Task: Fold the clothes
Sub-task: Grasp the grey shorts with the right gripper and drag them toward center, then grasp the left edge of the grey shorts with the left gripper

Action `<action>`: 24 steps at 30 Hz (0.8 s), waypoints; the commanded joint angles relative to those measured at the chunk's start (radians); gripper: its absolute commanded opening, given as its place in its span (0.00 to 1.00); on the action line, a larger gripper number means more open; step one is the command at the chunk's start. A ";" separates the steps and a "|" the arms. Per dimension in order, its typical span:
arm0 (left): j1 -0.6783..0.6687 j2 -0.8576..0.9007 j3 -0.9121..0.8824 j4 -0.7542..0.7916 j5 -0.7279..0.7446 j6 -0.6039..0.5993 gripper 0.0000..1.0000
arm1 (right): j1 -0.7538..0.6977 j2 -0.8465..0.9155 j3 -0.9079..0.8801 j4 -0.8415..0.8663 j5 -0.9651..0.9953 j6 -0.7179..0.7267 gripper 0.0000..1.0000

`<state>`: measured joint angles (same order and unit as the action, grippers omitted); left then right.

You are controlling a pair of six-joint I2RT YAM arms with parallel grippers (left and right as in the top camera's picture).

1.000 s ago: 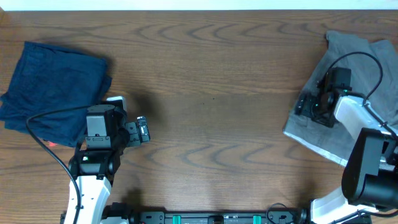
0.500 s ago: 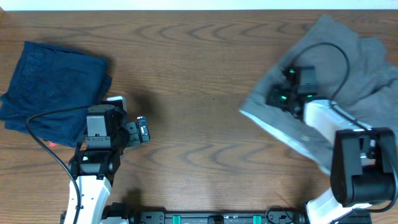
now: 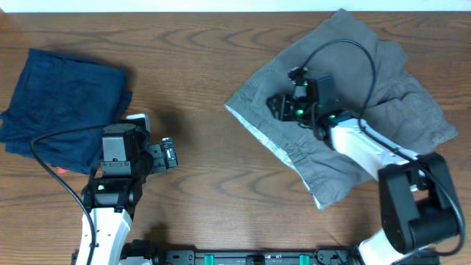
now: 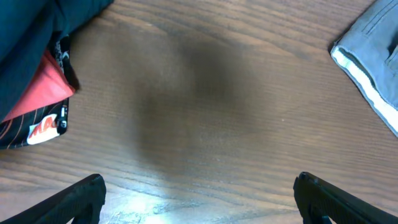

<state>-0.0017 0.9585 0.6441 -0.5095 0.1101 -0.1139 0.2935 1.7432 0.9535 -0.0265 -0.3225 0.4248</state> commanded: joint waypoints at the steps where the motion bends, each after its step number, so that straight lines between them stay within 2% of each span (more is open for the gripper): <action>1: 0.003 0.001 0.021 0.020 0.027 -0.069 0.98 | -0.096 -0.119 0.022 -0.107 0.150 -0.049 0.57; 8: -0.014 0.047 0.019 0.169 0.220 -0.159 0.98 | -0.340 -0.322 0.022 -0.396 0.315 -0.049 0.72; 13: -0.105 0.177 0.019 0.257 0.235 -0.257 0.98 | -0.490 -0.381 0.022 -0.515 0.319 -0.067 0.74; 17: -0.195 0.309 0.019 0.380 0.253 -0.313 0.98 | -0.556 -0.384 0.022 -0.583 0.319 -0.066 0.75; 24: -0.325 0.590 0.019 0.725 0.253 -0.477 0.98 | -0.578 -0.384 0.022 -0.629 0.318 -0.067 0.76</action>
<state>-0.2932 1.4681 0.6533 0.1547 0.3508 -0.4908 -0.2775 1.3693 0.9646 -0.6487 -0.0109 0.3725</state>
